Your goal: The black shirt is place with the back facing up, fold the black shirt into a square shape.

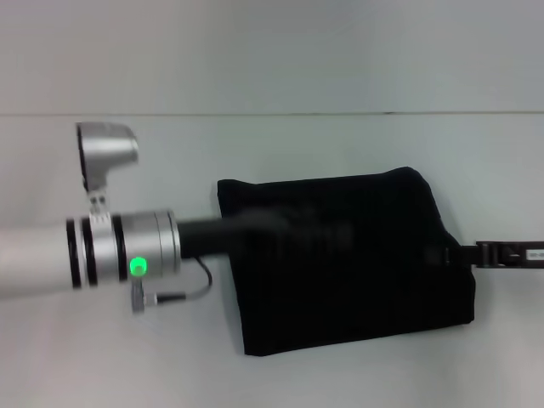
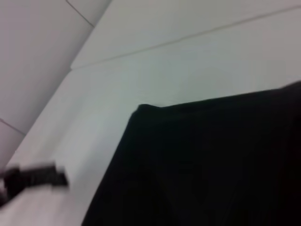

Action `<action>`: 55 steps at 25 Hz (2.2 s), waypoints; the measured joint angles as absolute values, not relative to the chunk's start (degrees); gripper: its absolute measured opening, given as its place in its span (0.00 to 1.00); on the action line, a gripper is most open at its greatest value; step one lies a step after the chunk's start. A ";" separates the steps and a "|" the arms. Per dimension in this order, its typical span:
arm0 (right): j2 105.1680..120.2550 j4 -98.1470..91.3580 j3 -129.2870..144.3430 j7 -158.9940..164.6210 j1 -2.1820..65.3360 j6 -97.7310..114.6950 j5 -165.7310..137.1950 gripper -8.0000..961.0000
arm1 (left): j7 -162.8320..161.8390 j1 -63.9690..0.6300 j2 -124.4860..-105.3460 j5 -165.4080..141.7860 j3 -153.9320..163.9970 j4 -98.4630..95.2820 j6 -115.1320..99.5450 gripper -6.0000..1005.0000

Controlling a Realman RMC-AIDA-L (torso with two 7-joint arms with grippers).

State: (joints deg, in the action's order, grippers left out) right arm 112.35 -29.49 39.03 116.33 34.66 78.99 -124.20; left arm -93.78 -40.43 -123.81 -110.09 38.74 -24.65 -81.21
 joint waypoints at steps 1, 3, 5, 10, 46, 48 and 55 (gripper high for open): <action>111.95 -29.57 38.77 116.64 34.21 79.00 -124.20 0.15 | -95.37 -40.67 -123.71 -109.14 37.96 -24.78 -78.72 0.94; 111.14 -29.90 37.87 117.16 33.39 79.02 -124.10 0.15 | -97.40 -41.02 -123.48 -107.85 37.32 -24.70 -74.52 0.94; 110.09 -30.46 36.06 117.50 32.68 79.40 -123.91 0.23 | -100.00 -41.54 -123.37 -107.08 37.14 -24.60 -68.93 0.94; 108.10 -32.44 30.94 117.82 32.31 83.43 -123.73 0.52 | -106.74 -42.48 -123.35 -107.65 38.04 -24.24 -59.39 0.93; 108.39 -37.36 30.32 118.07 34.01 85.12 -124.10 0.78 | -127.01 -46.95 -122.72 -112.76 49.51 -20.31 -39.02 0.84; 108.39 -37.36 30.32 118.03 34.03 84.93 -124.10 0.78 | -126.93 -47.25 -122.65 -112.76 49.54 -19.89 -39.01 0.84; 108.37 -37.29 30.50 117.80 34.09 84.31 -124.10 0.77 | -126.17 -47.30 -122.48 -112.76 51.00 -20.20 -39.02 0.82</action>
